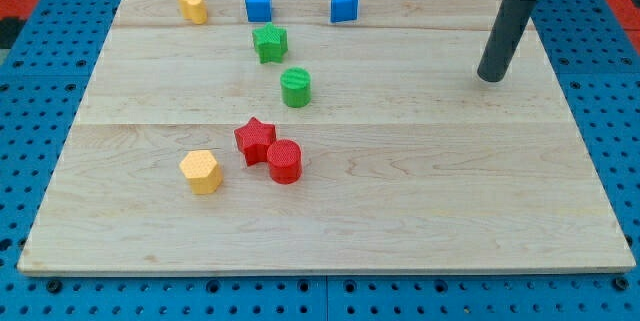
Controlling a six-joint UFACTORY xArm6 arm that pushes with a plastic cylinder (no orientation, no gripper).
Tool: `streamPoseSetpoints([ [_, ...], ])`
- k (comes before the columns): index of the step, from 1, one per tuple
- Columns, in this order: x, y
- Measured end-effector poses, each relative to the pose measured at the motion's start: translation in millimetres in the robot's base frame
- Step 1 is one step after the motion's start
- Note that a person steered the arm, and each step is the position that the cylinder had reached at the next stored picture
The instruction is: Place the yellow hexagon in between the blue triangle and green star in a diagonal line
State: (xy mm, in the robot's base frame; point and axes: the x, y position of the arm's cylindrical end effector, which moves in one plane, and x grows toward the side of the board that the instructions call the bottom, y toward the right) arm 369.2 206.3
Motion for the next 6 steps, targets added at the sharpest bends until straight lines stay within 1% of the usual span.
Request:
streamPoseSetpoints([
  [1,17.9,-0.3],
  [2,77.4,-1.4],
  [3,140.5,-16.0],
  [4,190.1,-66.4],
  [5,212.1,-138.3],
  [6,211.3,-226.1],
])
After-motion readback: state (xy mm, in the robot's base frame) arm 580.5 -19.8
